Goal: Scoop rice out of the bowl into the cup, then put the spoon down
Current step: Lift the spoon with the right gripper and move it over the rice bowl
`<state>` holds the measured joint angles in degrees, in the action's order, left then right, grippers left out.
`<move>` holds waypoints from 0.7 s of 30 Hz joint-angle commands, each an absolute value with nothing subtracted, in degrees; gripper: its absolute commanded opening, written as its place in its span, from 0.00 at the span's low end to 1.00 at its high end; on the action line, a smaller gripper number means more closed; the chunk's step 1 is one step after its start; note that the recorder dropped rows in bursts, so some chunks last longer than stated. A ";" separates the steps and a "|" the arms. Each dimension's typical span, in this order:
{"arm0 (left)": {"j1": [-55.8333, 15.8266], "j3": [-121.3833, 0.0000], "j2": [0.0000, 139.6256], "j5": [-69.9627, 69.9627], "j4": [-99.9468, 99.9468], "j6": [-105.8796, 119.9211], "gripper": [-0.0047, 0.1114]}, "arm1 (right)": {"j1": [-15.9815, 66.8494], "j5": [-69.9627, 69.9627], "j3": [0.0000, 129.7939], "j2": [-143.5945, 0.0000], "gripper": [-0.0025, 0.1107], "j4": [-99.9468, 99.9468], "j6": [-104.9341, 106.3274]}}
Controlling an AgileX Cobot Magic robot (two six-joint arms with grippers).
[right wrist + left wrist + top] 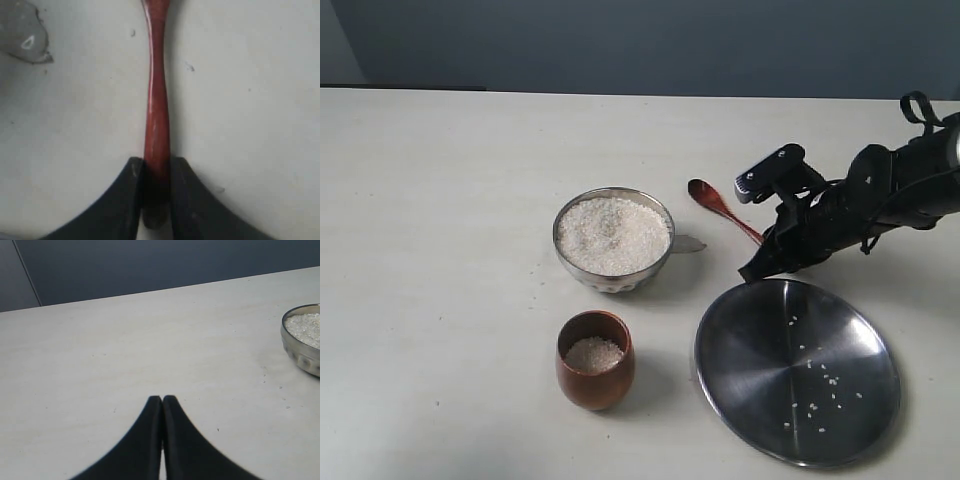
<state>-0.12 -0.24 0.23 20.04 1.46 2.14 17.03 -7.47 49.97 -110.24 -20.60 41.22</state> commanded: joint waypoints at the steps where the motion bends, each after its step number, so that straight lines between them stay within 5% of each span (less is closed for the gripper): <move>1: -0.22 0.00 0.00 19.28 1.61 2.19 0.05 | 16.68 -9.44 49.99 -110.56 0.02 -19.76 41.52; 13: -0.22 0.00 0.00 19.34 1.61 2.19 0.05 | 20.53 -30.27 59.74 -97.84 0.02 -11.37 41.76; 21: -0.22 0.00 0.00 19.34 1.61 2.19 0.05 | 31.79 -49.95 67.88 -95.97 0.02 18.10 20.64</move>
<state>-0.12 -0.24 0.23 20.04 1.46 2.14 27.75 -43.78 65.42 -96.52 7.33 28.13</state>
